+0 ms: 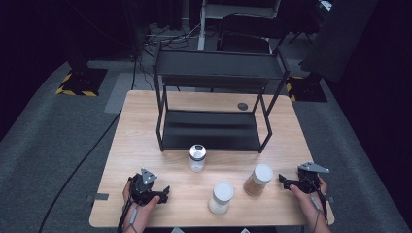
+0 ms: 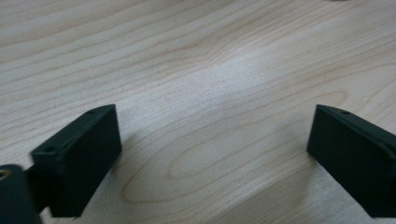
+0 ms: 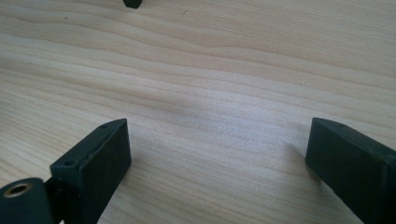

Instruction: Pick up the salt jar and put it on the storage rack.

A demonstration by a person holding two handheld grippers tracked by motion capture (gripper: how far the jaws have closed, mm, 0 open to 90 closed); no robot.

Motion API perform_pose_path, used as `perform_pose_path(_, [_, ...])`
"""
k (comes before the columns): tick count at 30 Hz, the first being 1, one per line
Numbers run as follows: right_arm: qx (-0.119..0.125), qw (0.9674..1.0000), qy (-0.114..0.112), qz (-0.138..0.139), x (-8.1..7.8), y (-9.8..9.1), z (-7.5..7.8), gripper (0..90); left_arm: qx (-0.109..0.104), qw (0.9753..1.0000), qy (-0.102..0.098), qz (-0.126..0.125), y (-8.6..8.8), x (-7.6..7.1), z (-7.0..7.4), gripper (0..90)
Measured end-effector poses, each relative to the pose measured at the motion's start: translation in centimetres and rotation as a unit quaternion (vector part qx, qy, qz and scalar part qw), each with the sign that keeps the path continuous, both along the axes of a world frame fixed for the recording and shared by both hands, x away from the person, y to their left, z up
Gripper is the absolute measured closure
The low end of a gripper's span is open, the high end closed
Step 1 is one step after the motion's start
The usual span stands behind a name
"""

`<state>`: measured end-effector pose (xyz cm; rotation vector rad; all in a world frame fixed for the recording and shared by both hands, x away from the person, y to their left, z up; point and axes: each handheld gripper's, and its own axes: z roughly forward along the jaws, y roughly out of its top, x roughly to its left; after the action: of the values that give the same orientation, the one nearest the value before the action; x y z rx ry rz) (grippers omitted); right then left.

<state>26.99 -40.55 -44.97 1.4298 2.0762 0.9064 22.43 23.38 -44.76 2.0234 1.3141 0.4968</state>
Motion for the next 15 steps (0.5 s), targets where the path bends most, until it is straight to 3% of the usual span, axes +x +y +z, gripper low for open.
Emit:
perform_pose_path(5, [0.0, 1.0, 0.0, 0.0, 0.0, 0.0, 0.0, 6.8, -0.014, 0.9995, -0.028, 0.008, 0.3, -0.8, 1.0, 5.1])
perform_pose_path(8, [0.0, 1.0, 0.0, 0.0, 0.0, 0.0, 0.0, 6.8, -0.018, 0.9992, -0.034, 0.008, 0.4, -1.0, 1.4, 5.1])
perform_pose_path(15, [0.0, 1.0, 0.0, 0.002, 0.0, 0.0, 0.0, 6.8, -0.032, 0.9977, -0.06, -0.005, 0.3, -1.4, 2.8, 5.1])
